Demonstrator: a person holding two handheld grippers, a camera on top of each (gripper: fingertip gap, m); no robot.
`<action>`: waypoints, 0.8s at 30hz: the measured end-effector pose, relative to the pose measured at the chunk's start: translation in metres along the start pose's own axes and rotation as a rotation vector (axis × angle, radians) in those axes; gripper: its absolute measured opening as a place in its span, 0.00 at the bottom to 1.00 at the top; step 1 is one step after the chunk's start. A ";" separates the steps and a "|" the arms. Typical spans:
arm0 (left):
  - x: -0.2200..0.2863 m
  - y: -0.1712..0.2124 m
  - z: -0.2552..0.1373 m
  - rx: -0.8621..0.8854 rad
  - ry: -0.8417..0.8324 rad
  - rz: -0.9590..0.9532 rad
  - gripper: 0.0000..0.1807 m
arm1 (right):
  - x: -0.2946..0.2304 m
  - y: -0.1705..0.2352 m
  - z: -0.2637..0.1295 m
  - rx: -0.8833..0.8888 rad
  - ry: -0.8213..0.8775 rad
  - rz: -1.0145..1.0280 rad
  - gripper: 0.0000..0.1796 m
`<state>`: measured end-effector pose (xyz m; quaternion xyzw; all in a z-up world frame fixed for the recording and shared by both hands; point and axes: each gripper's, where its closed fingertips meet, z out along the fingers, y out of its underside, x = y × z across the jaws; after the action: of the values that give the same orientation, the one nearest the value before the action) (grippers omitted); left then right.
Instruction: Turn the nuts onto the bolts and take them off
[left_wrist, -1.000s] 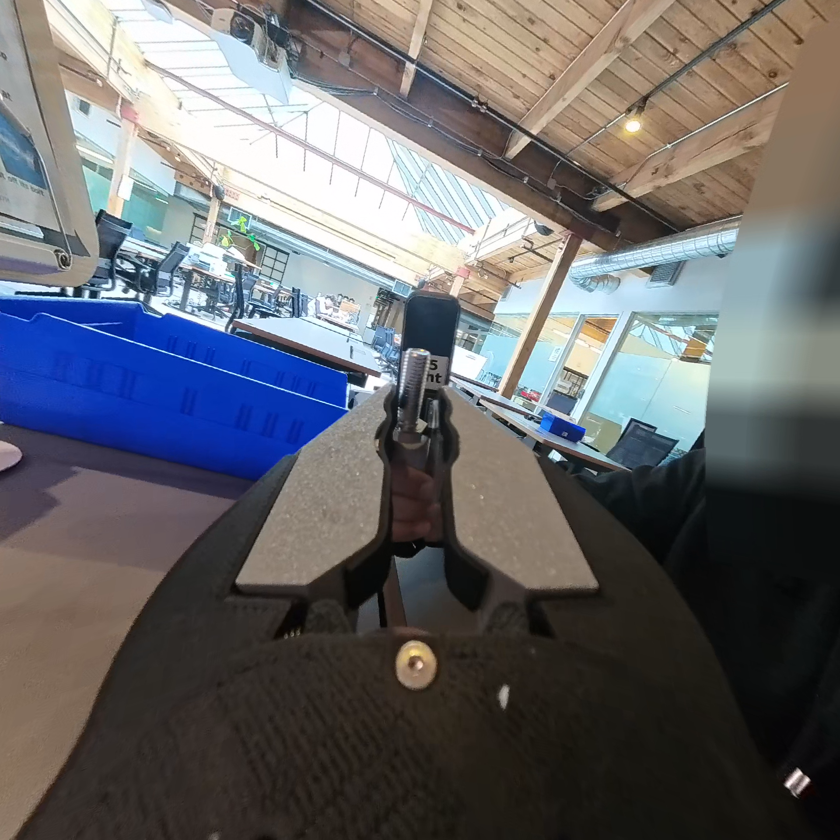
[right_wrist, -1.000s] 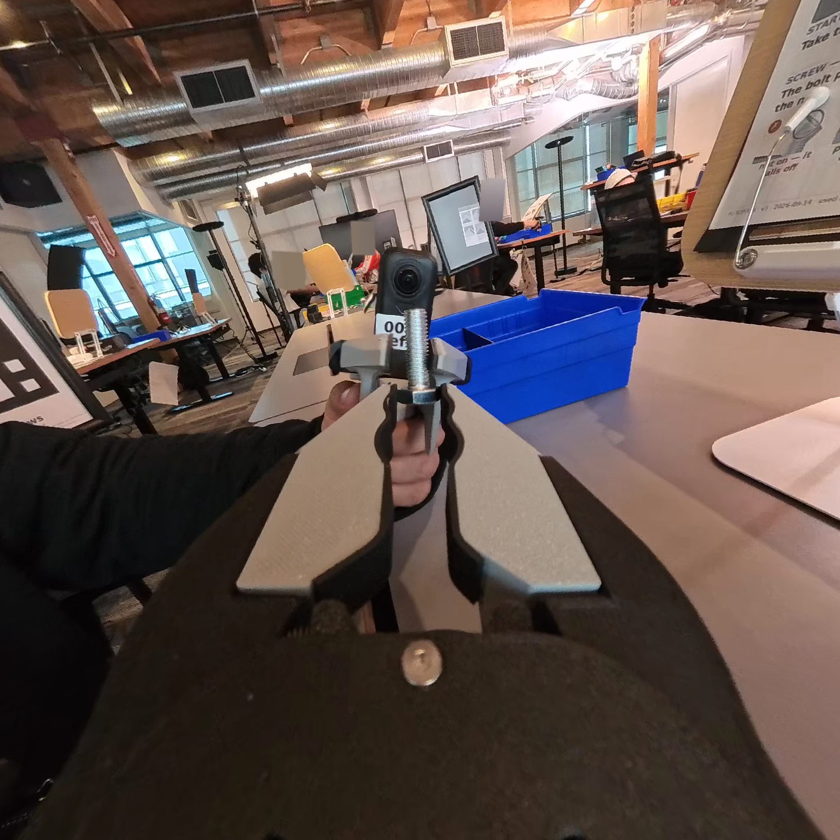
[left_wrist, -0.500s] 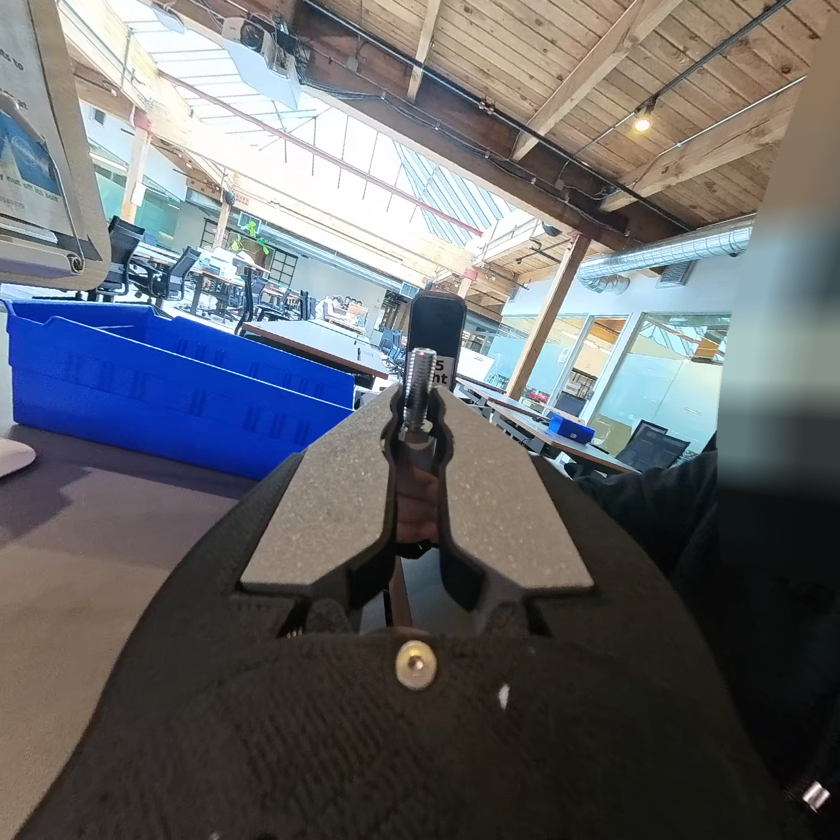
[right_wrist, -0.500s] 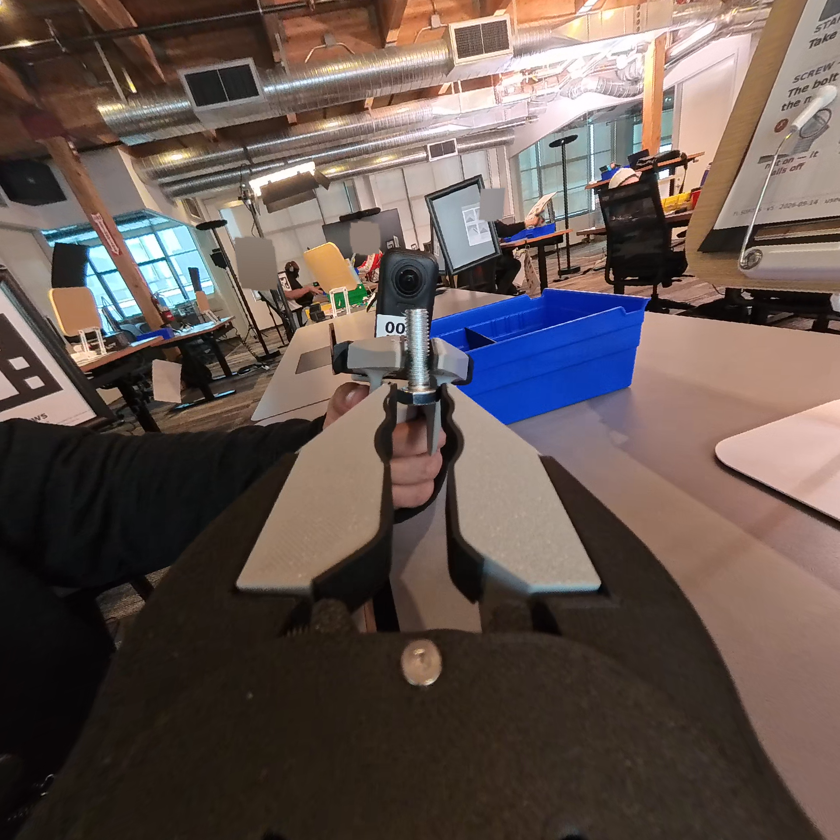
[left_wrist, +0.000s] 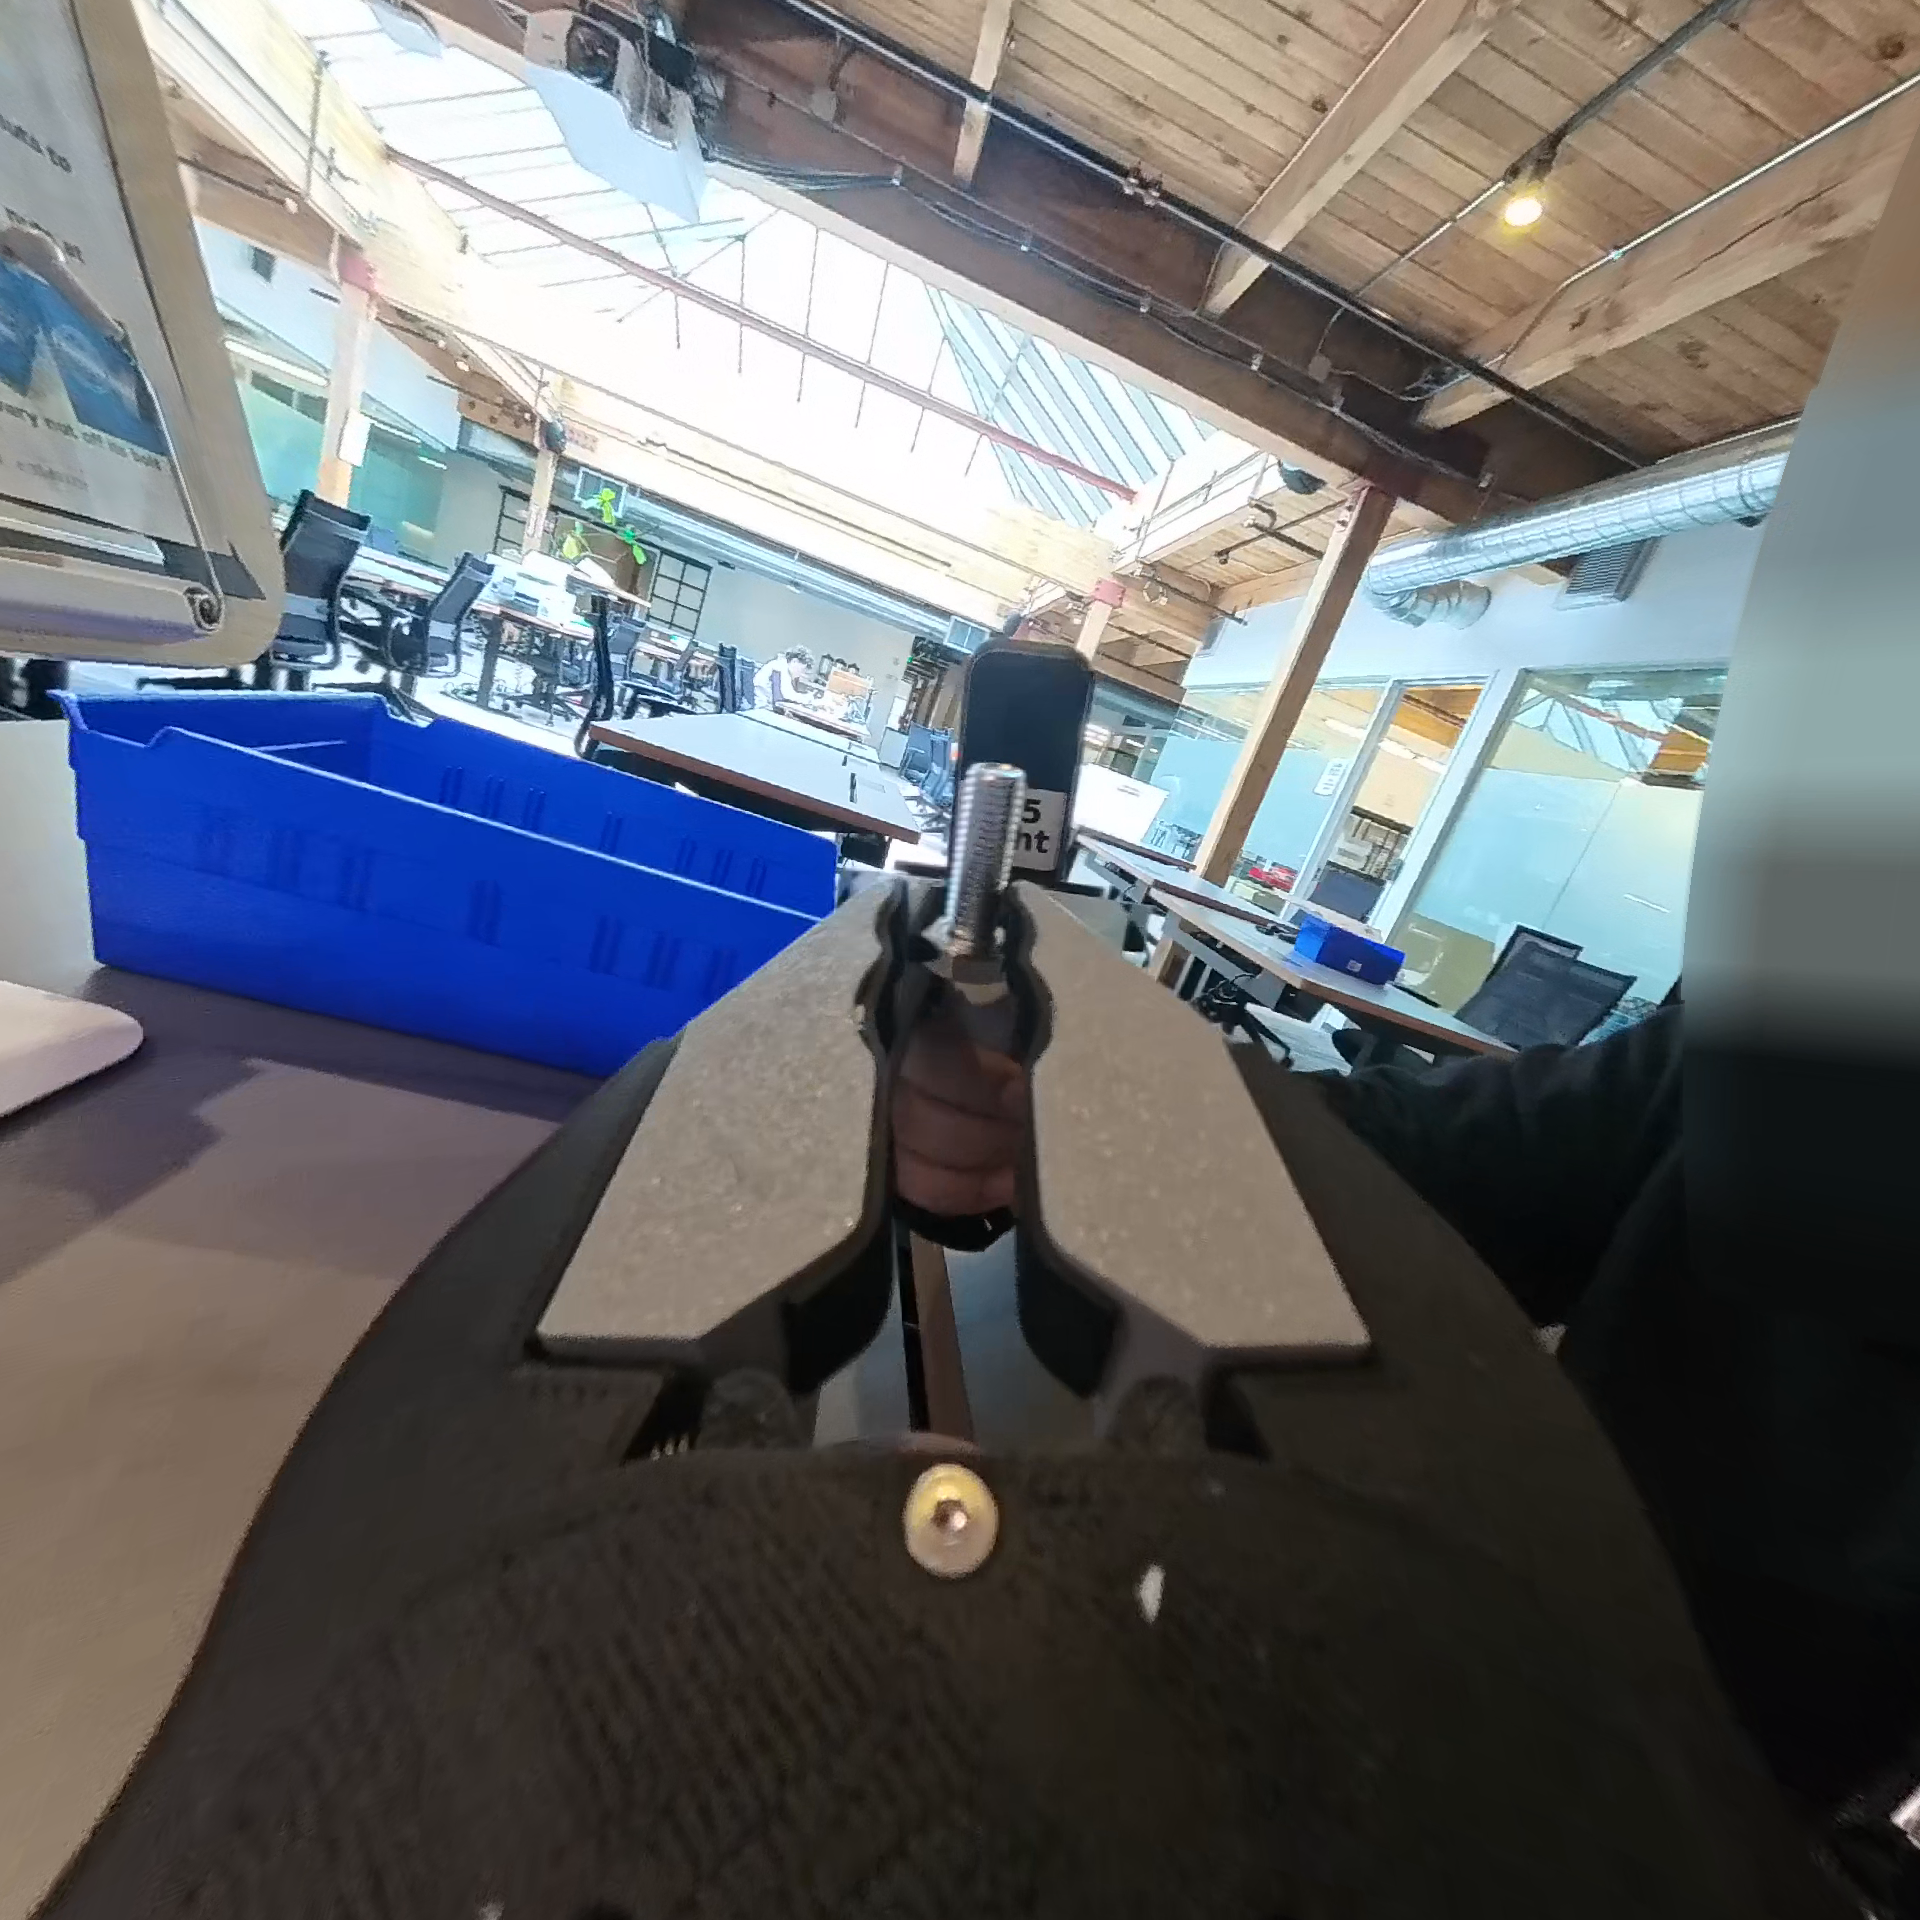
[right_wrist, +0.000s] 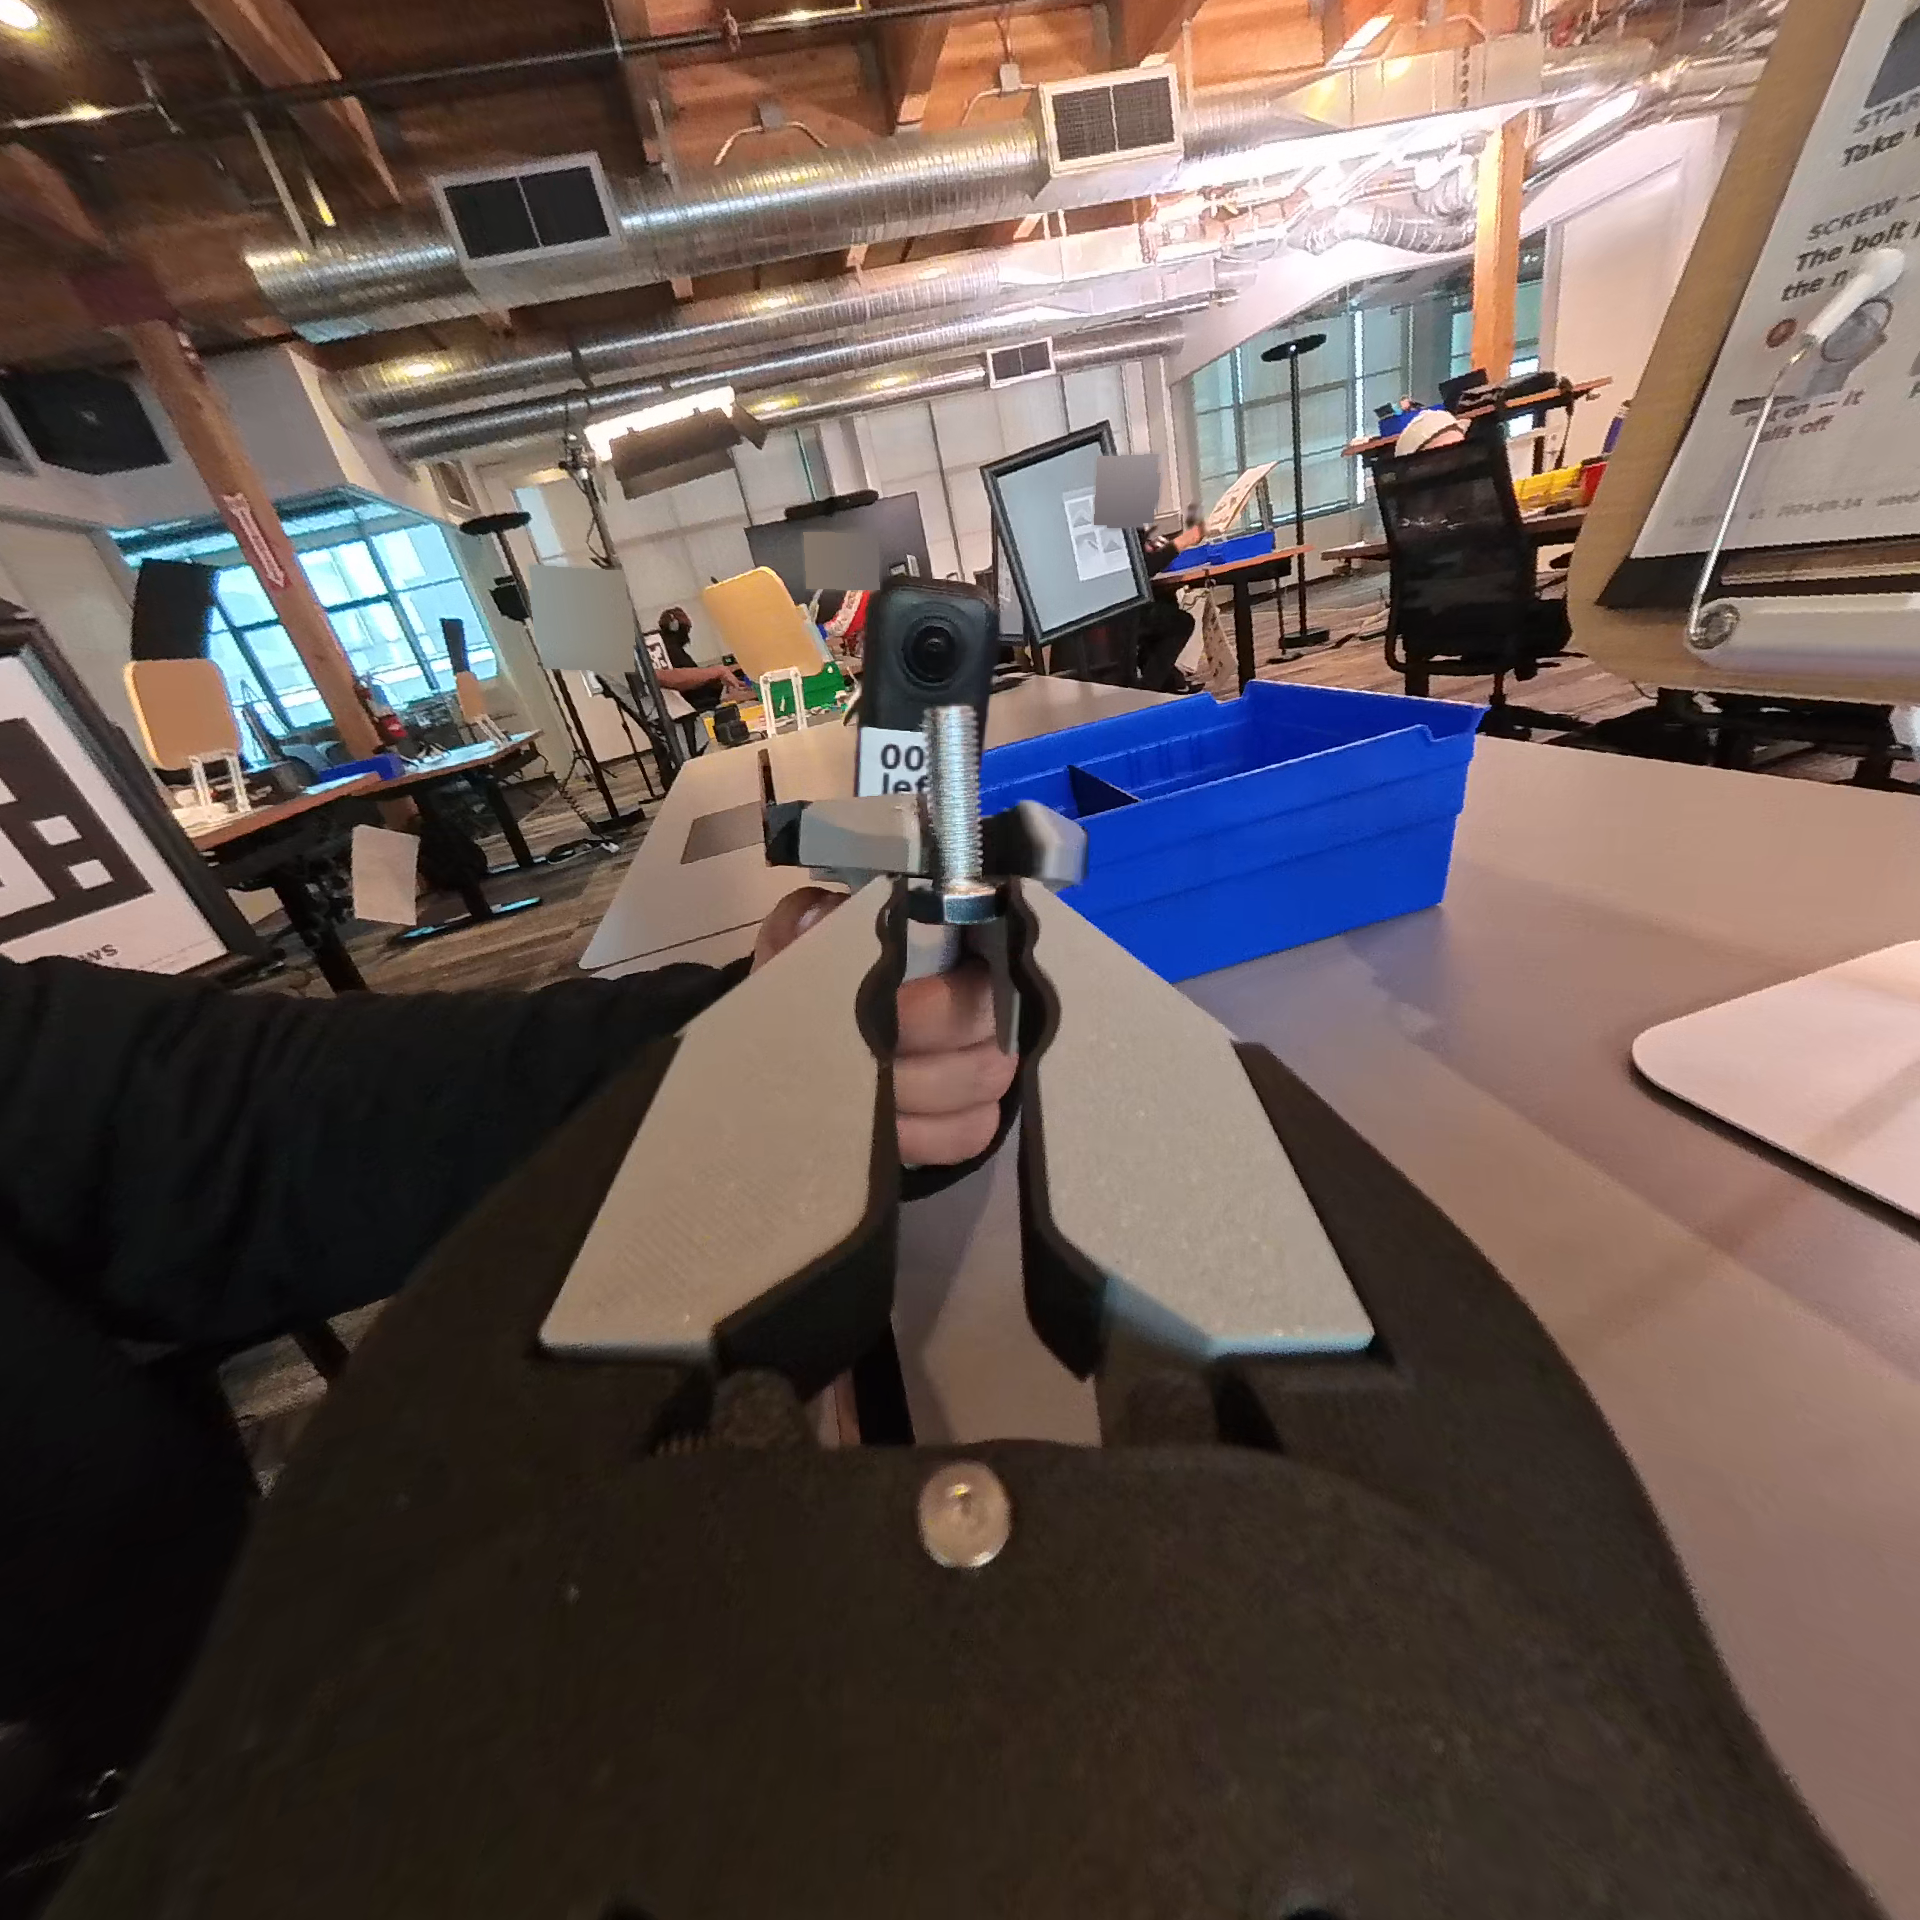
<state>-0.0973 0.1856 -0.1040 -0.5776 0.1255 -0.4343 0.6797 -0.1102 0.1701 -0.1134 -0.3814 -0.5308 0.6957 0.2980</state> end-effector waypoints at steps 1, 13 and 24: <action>0.002 -0.001 0.000 0.004 0.011 -0.002 0.06 | 0.001 0.000 0.000 -0.001 0.006 -0.001 0.09; 0.004 -0.002 0.001 0.013 0.016 -0.010 0.07 | 0.002 0.005 0.001 -0.015 -0.002 0.018 0.09; 0.003 -0.003 0.001 0.028 0.014 -0.016 0.05 | 0.000 0.004 0.002 -0.006 -0.012 0.027 0.09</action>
<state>-0.0959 0.1844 -0.0996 -0.5658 0.1196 -0.4455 0.6834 -0.1119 0.1683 -0.1166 -0.3854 -0.5293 0.7003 0.2843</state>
